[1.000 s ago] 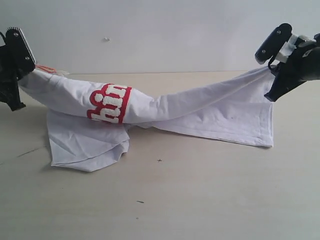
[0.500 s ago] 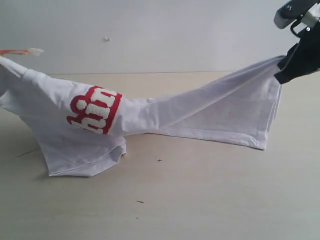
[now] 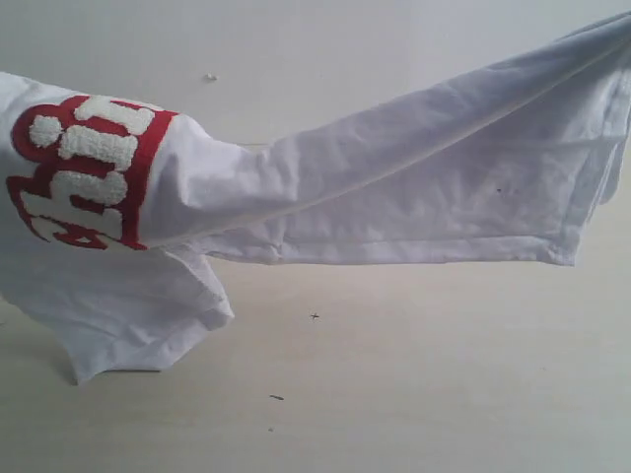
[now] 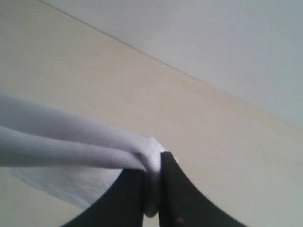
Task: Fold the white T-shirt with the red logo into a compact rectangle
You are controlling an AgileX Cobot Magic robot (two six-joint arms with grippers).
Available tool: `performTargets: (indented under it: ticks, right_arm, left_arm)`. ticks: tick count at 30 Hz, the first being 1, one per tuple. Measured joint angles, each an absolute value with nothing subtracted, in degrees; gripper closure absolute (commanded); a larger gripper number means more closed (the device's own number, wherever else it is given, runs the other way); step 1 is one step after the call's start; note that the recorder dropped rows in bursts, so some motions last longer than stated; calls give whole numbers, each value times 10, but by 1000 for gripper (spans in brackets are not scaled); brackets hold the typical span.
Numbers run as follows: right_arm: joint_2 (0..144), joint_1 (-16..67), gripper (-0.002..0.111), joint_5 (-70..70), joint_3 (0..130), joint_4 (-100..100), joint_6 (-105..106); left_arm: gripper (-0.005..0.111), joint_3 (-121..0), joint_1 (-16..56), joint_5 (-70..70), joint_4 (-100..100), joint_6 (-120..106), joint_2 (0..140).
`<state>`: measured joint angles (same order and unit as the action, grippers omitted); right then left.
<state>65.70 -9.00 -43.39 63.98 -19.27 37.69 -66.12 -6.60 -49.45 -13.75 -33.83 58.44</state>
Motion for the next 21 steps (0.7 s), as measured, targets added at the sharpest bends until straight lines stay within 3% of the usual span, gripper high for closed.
performTargets:
  ticks: [10,21]
  right_arm:
    - [560,-91,108,-542,626,-209,302]
    - [672,-91,108,-600,595,-213,302]
  left_arm:
    - [107,-662,-66,-562,-139,-188,466]
    - [107,-663,-66,-645,-88,-157,567]
